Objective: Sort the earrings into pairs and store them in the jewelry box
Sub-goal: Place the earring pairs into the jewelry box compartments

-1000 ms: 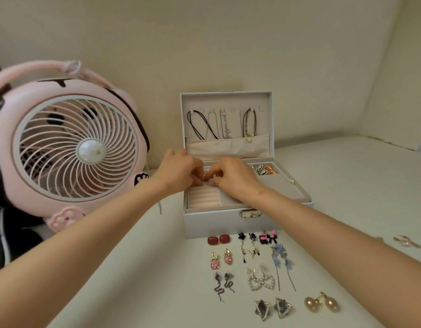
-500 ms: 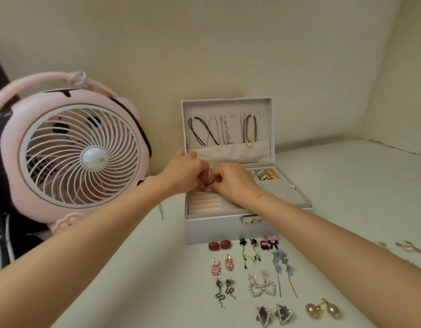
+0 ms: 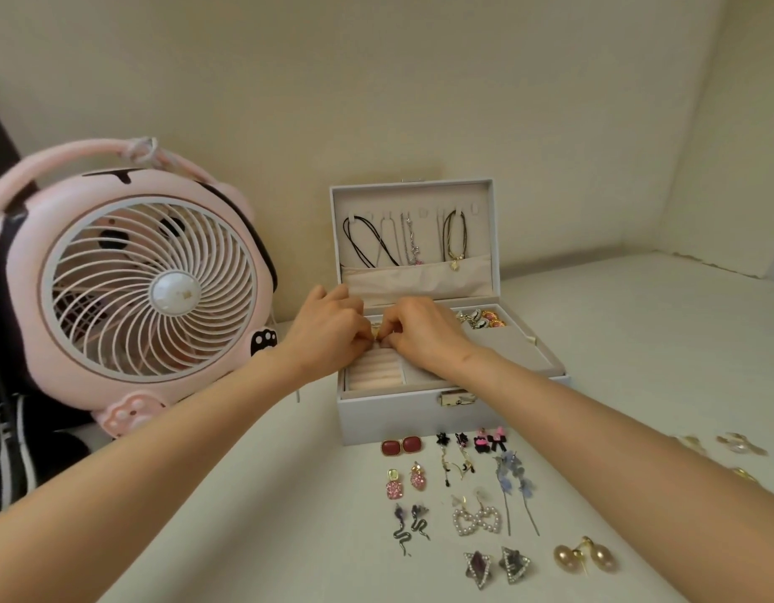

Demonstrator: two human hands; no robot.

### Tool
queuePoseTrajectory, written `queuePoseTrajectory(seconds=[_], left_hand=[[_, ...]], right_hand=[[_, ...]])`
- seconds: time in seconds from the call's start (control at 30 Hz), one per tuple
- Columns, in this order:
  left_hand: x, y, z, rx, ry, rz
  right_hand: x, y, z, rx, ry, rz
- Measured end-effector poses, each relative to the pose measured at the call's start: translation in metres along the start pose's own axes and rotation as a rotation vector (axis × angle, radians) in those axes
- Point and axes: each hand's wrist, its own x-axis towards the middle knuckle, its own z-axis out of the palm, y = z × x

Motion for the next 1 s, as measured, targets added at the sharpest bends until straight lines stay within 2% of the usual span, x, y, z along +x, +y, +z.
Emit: queuePoseTrajectory(seconds=[0.1, 0.27, 0.47, 0.57, 0.77, 1.0], left_hand=[[0.0, -0.001, -0.003, -0.019, -0.033, -0.084], [-0.004, -0.003, -0.012, -0.084, 0.076, -0.195], [-0.009, 0.048, -0.034, -0.185, 0.215, -0.113], [-0.005, 0.09, -0.044, -0.285, 0.229, -0.056], [0.023, 0.181, -0.046, -0.511, 0.04, 0.013], [0.052, 0.259, -0.027, -0.725, -0.152, 0.034]], right_hand=[[0.0, 0.002, -0.002, 0.024, -0.008, -0.014], [-0.011, 0.009, -0.017, 0.068, 0.094, -0.026], [-0.057, 0.026, -0.046, 0.065, 0.156, -0.049], [-0.094, 0.053, -0.066, 0.086, 0.21, -0.011], [-0.169, 0.117, -0.103, 0.025, 0.186, 0.165], [-0.227, 0.16, -0.117, -0.025, 0.059, 0.378]])
